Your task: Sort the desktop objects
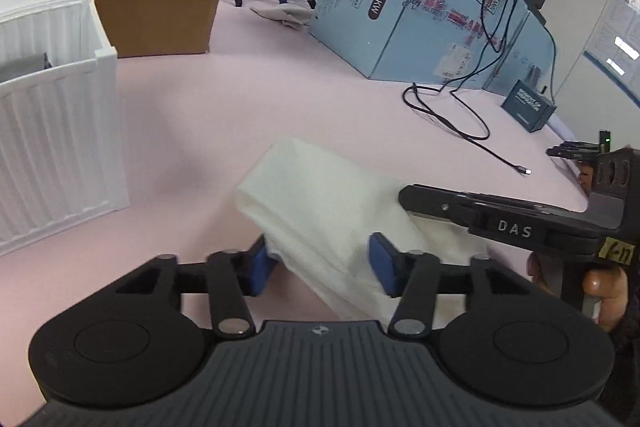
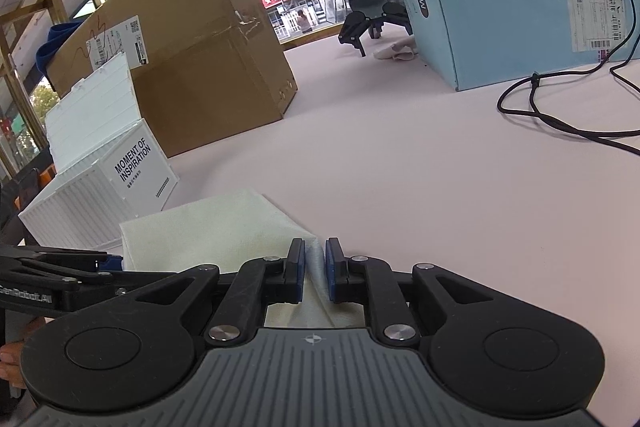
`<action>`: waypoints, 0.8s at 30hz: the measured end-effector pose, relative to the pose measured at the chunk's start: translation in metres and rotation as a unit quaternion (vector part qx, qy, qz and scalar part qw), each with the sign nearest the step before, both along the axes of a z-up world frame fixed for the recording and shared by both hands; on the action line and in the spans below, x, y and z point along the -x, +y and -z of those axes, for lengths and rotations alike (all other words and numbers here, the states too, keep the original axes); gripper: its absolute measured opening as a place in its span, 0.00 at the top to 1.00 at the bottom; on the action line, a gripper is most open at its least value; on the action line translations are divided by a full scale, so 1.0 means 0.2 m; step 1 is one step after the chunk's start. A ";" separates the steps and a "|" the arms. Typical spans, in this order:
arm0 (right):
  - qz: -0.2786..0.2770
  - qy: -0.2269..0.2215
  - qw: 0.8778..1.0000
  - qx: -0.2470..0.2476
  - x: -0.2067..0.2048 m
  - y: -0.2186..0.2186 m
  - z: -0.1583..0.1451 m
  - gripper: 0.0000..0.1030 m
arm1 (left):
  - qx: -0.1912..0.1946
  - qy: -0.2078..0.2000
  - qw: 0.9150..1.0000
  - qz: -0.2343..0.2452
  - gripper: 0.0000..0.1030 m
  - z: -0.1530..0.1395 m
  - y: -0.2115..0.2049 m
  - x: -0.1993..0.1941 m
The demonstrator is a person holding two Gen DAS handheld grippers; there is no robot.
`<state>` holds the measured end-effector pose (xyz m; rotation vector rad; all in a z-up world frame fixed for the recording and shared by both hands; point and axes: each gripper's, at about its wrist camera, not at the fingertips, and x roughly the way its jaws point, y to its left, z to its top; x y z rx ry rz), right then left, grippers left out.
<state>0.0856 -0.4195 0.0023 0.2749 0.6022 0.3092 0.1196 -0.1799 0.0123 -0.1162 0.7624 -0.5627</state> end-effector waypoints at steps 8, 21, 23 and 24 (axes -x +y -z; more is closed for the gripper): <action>0.016 -0.014 1.000 0.006 0.02 0.00 -0.02 0.31 | -0.038 -0.046 0.997 -0.041 0.89 0.02 -0.02 0.04; 0.026 0.005 0.999 0.023 0.03 0.00 -0.02 0.12 | -0.068 -0.073 0.988 -0.118 0.88 0.02 0.03 0.01; -0.002 0.006 1.000 0.014 0.04 0.02 -0.02 0.12 | -0.070 -0.076 0.987 -0.119 0.88 0.03 0.03 0.02; -0.020 0.008 1.000 0.001 0.04 0.02 -0.01 0.12 | -0.072 -0.078 0.987 -0.120 0.87 0.03 0.03 0.02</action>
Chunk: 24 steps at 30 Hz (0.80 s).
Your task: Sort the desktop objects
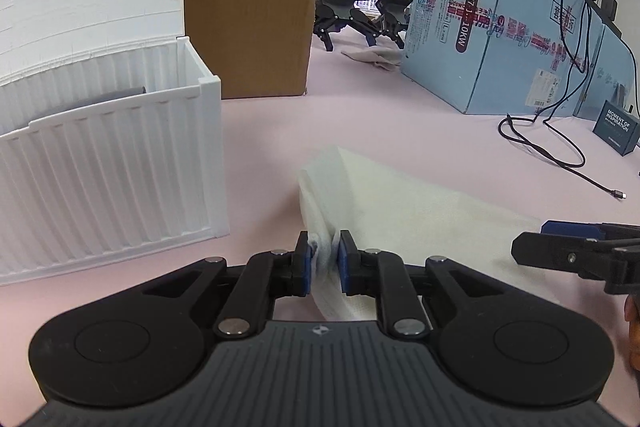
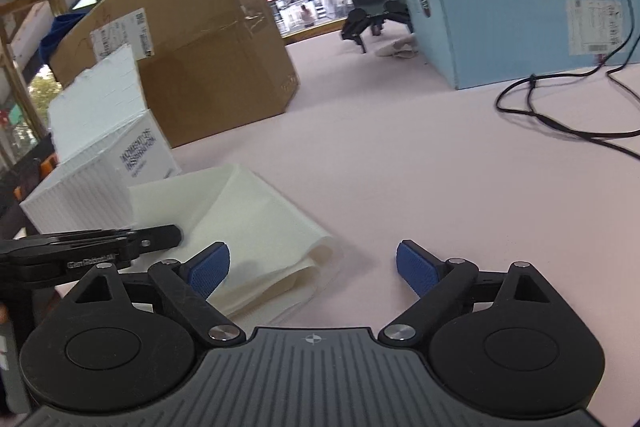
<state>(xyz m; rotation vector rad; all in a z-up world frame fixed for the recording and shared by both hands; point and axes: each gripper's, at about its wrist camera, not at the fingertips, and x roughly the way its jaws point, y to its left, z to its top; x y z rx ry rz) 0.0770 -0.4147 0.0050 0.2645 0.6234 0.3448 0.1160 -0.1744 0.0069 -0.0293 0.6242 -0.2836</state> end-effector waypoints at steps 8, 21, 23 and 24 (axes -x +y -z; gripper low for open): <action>-0.025 0.011 0.999 -0.042 0.00 0.10 0.00 0.43 | -0.006 -0.004 1.000 -0.003 0.87 0.00 -0.01 0.01; -0.010 -0.002 0.996 -0.088 0.01 0.11 0.00 0.87 | -0.007 -0.017 1.000 0.010 0.88 0.00 -0.02 0.03; -0.002 -0.020 0.997 -0.075 0.02 0.11 -0.02 0.87 | -0.010 -0.026 0.999 0.018 0.88 -0.01 -0.03 0.04; 0.001 -0.027 0.997 -0.075 0.02 0.11 -0.02 0.87 | -0.009 -0.028 0.999 0.022 0.88 -0.01 -0.03 0.05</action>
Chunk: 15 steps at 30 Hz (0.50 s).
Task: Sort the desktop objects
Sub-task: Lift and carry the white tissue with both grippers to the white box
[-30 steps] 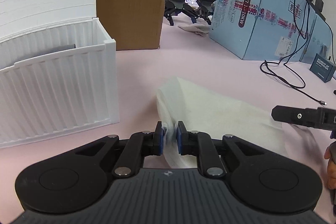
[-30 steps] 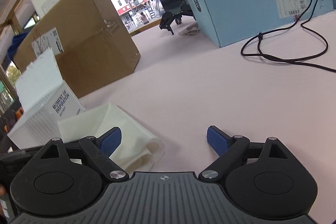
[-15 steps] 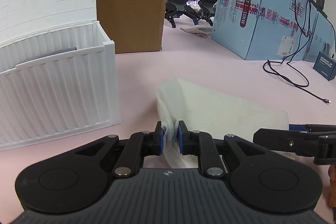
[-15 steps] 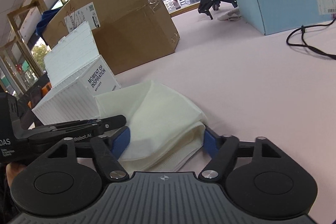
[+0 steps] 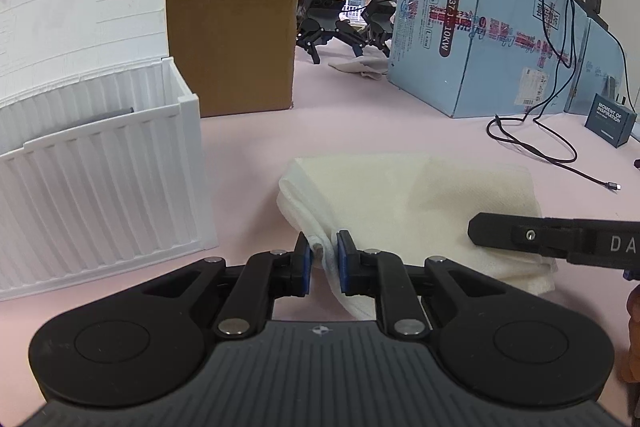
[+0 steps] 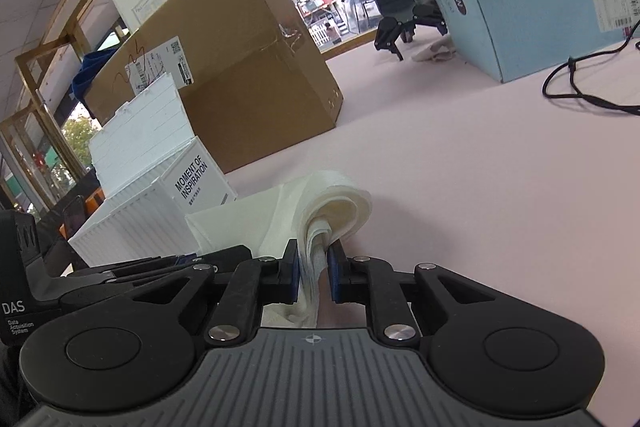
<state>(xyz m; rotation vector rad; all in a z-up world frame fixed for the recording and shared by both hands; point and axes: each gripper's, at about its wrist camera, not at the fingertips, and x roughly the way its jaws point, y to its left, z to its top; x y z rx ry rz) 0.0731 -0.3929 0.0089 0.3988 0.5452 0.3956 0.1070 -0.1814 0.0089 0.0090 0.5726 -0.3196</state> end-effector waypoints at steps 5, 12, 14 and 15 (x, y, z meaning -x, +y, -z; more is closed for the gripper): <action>0.008 -0.032 0.999 0.007 0.02 -0.02 -0.02 0.87 | 0.018 -0.004 1.000 0.007 0.89 -0.01 0.01 0.01; 0.027 -0.089 0.996 0.001 0.07 -0.07 -0.05 0.87 | 0.056 -0.099 0.993 0.036 0.90 -0.06 0.01 0.14; 0.032 -0.109 0.993 0.000 0.09 -0.09 -0.06 0.87 | 0.045 -0.135 0.989 0.044 0.90 -0.08 -0.02 0.19; 0.031 -0.119 0.992 0.003 0.10 -0.09 -0.07 0.87 | 0.040 -0.153 0.986 0.045 0.90 -0.09 -0.04 0.21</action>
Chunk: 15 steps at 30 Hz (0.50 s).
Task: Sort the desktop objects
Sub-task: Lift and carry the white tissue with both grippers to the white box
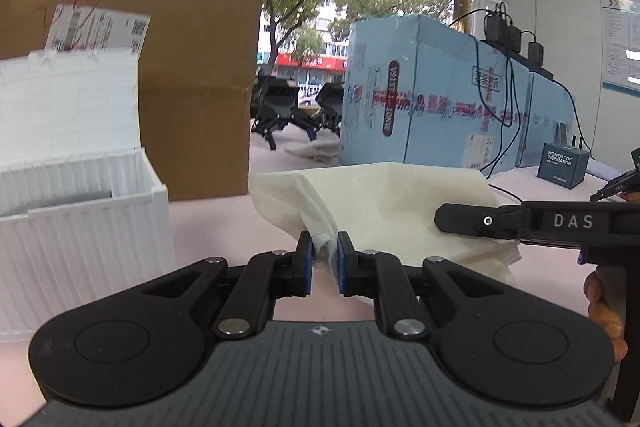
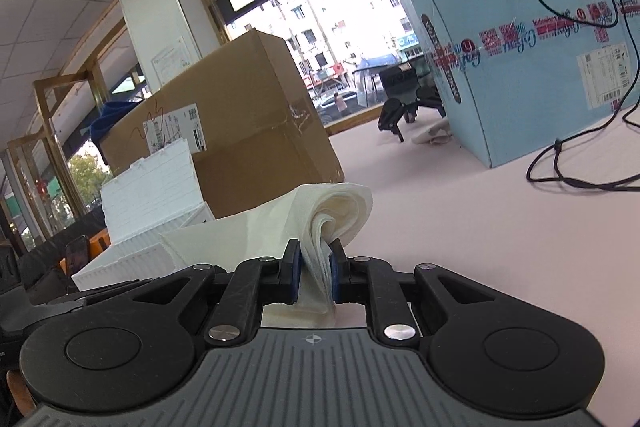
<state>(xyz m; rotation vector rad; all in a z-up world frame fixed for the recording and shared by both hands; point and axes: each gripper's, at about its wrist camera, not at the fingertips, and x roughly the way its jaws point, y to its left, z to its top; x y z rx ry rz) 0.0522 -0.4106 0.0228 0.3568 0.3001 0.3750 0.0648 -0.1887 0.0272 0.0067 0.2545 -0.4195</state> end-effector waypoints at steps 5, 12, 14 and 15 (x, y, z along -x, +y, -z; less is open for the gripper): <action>-0.003 -0.046 0.999 0.013 0.05 0.04 -0.05 0.87 | 0.006 -0.010 1.000 -0.007 0.90 -0.16 0.05 0.06; -0.061 -0.120 0.990 -0.033 0.08 0.30 -0.33 0.89 | 0.046 0.006 0.999 -0.017 0.90 -0.50 0.41 0.11; -0.086 -0.137 0.986 -0.043 0.06 0.40 -0.43 0.89 | 0.045 0.002 0.998 -0.031 0.90 -0.60 0.52 0.12; -0.098 -0.140 0.984 -0.048 0.03 0.46 -0.48 0.89 | 0.043 0.005 0.998 -0.037 0.89 -0.64 0.58 0.11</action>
